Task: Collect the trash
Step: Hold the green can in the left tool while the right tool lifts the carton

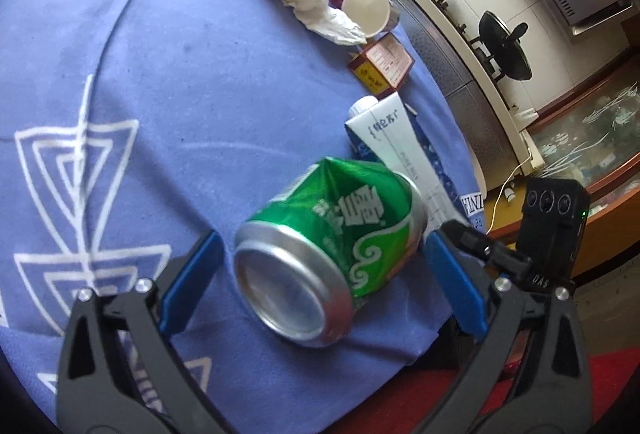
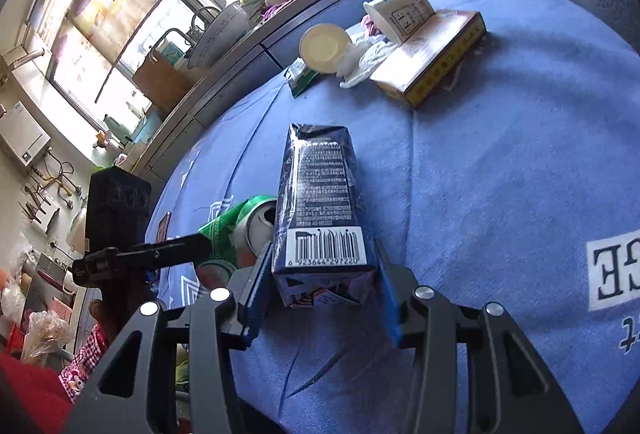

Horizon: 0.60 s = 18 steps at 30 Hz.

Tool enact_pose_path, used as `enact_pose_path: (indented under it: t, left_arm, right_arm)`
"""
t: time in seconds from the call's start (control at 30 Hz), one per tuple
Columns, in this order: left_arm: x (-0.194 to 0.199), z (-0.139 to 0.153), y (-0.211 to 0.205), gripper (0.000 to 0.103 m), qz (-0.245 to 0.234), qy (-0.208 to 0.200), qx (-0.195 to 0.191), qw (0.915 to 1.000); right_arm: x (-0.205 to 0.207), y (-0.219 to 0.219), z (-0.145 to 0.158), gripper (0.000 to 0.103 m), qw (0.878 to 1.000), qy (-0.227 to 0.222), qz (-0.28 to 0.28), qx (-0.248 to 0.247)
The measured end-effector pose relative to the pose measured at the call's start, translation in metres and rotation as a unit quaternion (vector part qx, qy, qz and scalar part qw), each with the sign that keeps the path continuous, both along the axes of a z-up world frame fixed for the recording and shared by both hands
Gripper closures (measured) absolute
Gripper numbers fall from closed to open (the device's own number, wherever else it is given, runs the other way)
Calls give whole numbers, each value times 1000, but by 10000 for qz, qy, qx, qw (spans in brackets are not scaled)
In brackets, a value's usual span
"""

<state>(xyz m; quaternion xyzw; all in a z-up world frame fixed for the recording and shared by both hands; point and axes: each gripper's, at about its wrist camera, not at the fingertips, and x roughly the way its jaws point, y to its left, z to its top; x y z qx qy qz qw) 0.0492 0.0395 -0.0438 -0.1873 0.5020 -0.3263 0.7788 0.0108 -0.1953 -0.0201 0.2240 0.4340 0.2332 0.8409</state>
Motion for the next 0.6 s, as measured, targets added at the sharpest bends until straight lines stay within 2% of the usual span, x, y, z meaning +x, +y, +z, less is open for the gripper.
enact_pose_path:
  t: [0.03, 0.1, 0.2, 0.27, 0.33, 0.4, 0.5, 0.57, 0.6]
  left_arm:
    - [-2, 1, -1, 10, 32, -46, -19, 10000]
    - [-5, 4, -3, 21, 151, -170, 227, 9995]
    - [-6, 5, 1, 34, 277, -107, 334, 9990]
    - [-11, 12, 3, 34, 357, -179, 350, 9986]
    - [-19, 21, 1, 33, 407, -442, 533, 9968]
    - [-24, 25, -4, 25, 365, -615, 602, 9956]
    - [-23, 13, -14, 23, 258, -539, 748, 9954]
    - [-22, 3, -15, 27, 175, -416, 526, 9976]
    - [-23, 1, -15, 39, 220, -452, 570, 9971]
  right_arm:
    - [-2, 3, -2, 56, 10000, -18, -27, 6]
    - [-4, 5, -1, 57, 9999, -47, -75, -86]
    - [-3, 0, -1, 57, 9999, -8, -155, -25]
    - [-5, 2, -1, 57, 9999, -15, -149, -55]
    - [-7, 6, -1, 57, 9999, -30, -104, -79]
    - [-7, 7, -1, 57, 9998, -73, -117, -123]
    - [-7, 6, -1, 57, 9998, -74, -150, -135]
    - [-10, 7, 1, 57, 9993, -152, -208, -288]
    - [-11, 5, 2, 57, 9990, -170, -254, -316]
